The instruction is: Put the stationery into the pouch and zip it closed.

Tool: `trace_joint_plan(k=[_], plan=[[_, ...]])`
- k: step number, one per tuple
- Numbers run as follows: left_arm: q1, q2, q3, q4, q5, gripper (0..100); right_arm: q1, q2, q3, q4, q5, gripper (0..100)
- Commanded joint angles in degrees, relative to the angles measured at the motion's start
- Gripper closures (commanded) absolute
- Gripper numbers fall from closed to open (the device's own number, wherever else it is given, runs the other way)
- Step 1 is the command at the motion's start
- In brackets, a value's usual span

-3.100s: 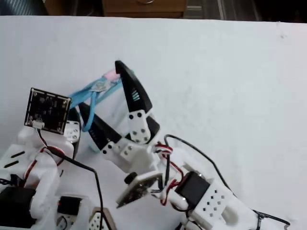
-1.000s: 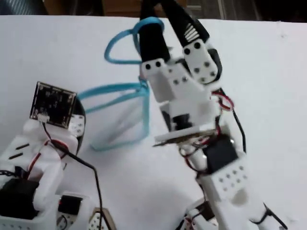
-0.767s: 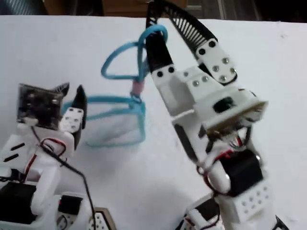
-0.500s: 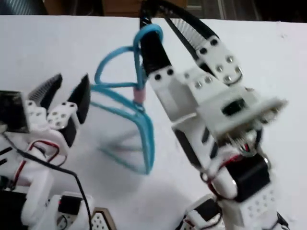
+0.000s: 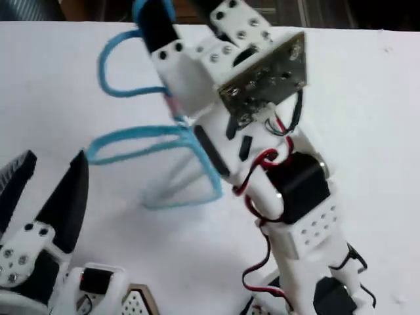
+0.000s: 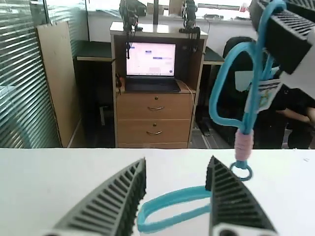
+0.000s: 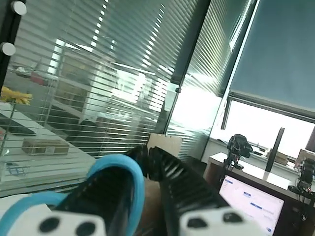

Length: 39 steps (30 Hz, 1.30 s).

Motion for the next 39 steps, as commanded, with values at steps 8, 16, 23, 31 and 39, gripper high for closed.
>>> trace_joint_plan(k=[8,16,23,31,39], plan=[[6.4,-19.3,30.5,0.7,-5.2,79,-0.6,2.8,-8.4,2.6,-0.3,98.1],[7.3,-13.7,47.7,-6.0,-12.0,79,-0.6,2.5,-8.4,2.4,-0.4,98.1],[-9.3,-9.9,50.3,-15.7,-8.1,86,-0.7,-0.3,-9.3,2.6,-0.5,98.1],[-14.3,-9.8,63.1,-33.3,-4.7,82,-1.4,-5.6,-9.3,2.6,-5.3,98.2],[-5.0,-9.7,65.2,-40.3,-1.8,81,-4.3,-4.7,-8.3,6.1,-5.4,98.2]])
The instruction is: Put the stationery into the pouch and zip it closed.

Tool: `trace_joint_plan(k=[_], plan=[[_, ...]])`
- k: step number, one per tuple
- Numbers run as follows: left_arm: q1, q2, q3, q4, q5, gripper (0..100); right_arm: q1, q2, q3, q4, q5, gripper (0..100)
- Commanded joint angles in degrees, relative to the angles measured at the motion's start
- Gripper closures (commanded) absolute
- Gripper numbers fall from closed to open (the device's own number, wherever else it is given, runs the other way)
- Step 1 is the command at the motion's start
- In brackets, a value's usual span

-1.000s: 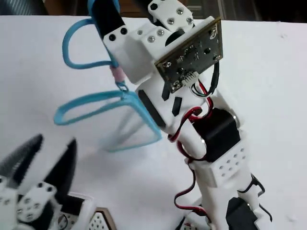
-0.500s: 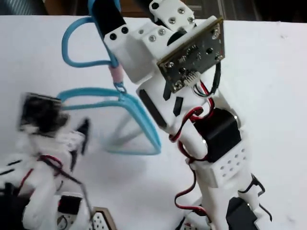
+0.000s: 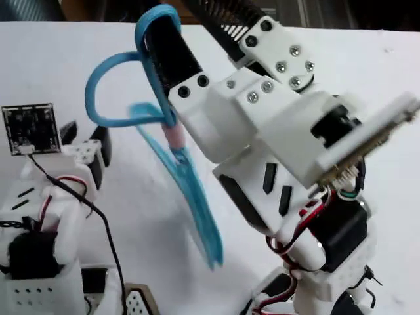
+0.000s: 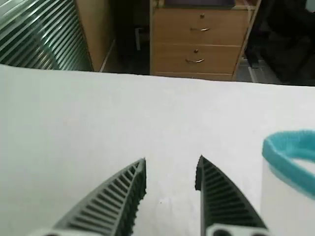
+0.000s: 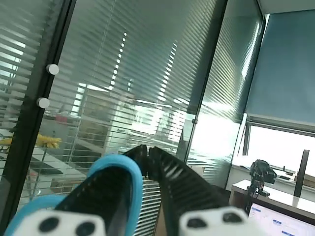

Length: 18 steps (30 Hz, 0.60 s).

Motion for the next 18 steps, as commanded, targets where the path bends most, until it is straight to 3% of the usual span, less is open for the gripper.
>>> trace_joint_plan(k=[1,8,11,18], plan=[[5.3,0.7,-1.8,-1.7,0.7,81,-0.3,0.6,-1.5,0.2,-0.5,98.2],[8.7,2.6,-4.3,-5.5,3.8,81,0.5,5.0,-1.3,-2.7,-0.9,98.2],[7.4,6.5,-9.6,-1.2,3.9,81,4.4,7.4,-1.3,-5.9,-1.0,98.2],[-3.4,12.8,-30.7,11.3,3.6,81,9.0,11.6,-1.7,-10.8,-1.1,98.2]])
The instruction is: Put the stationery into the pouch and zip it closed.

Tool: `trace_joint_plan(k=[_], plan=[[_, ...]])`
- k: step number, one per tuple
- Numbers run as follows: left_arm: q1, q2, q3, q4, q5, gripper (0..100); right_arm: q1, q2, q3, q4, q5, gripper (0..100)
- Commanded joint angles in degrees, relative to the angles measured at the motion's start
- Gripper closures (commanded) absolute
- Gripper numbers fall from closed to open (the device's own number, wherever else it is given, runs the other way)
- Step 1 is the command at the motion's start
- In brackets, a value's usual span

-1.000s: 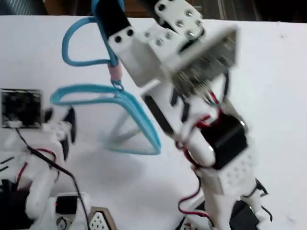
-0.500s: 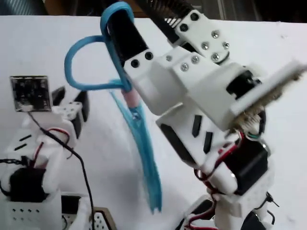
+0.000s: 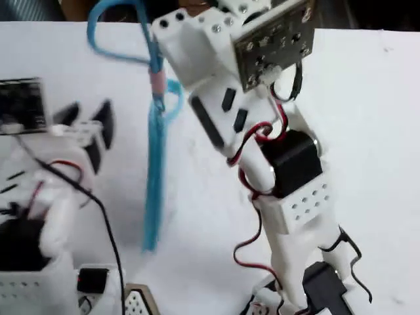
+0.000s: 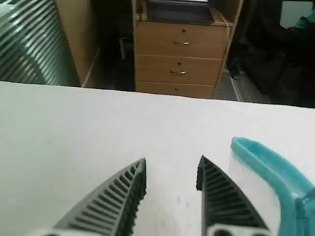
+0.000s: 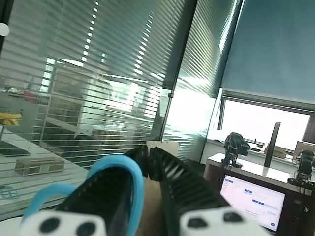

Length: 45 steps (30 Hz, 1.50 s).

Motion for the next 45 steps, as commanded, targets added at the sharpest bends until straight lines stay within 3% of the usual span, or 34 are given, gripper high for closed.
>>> trace_joint_plan(k=[1,9,13,24,35,40,45], plan=[[-4.6,2.1,-13.6,6.3,-0.2,81,0.7,0.1,-1.8,-2.4,-0.5,98.2],[-5.1,2.2,-34.2,23.8,-4.9,79,0.5,0.6,-1.2,-2.3,-1.4,98.2],[1.5,2.2,-38.9,31.8,-10.3,79,0.5,0.6,-1.2,-2.0,-3.2,98.2],[11.5,2.5,-19.1,31.3,-20.4,74,0.7,0.0,-1.3,-2.0,-3.1,98.2],[17.7,2.5,-18.4,28.2,-17.7,73,0.7,0.4,-1.3,-2.0,-2.9,98.2],[18.0,2.4,-27.6,30.9,-11.3,73,0.7,0.3,-1.7,-2.1,-2.9,98.2],[18.2,2.5,-27.7,29.9,-5.0,73,0.7,0.0,-1.8,-2.2,-2.8,98.2]])
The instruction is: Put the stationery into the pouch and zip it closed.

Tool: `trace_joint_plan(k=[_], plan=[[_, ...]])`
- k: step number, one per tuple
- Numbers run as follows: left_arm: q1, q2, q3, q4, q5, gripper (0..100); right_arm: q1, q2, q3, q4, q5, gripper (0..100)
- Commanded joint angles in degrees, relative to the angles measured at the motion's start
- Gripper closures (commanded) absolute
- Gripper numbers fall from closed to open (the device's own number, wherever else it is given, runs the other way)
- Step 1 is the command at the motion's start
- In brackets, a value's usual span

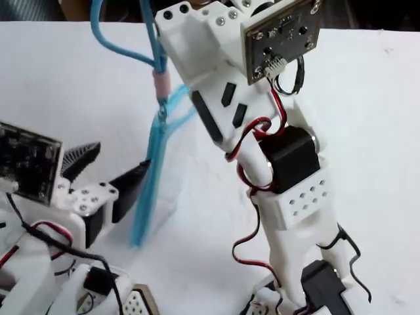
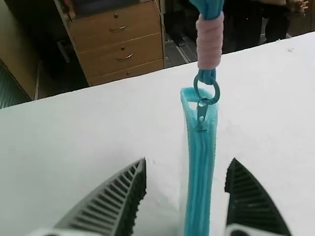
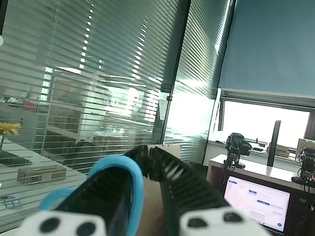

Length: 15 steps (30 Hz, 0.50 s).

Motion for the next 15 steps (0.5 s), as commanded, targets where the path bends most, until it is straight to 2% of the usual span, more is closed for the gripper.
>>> trace_joint_plan(k=[1,5,12,15], plan=[[0.9,0.6,-1.6,-0.6,2.2,73,0.5,-0.8,-1.7,-1.1,-0.1,98.2],[3.6,0.6,-0.1,-3.3,4.9,73,0.3,-0.7,-1.7,-1.3,-0.2,98.2],[4.4,0.2,16.9,-16.6,7.6,73,0.5,-0.7,-1.7,-1.5,-0.2,98.2],[7.5,0.1,17.2,-17.1,7.7,73,0.6,-0.7,-1.7,-1.4,-0.2,98.2]])
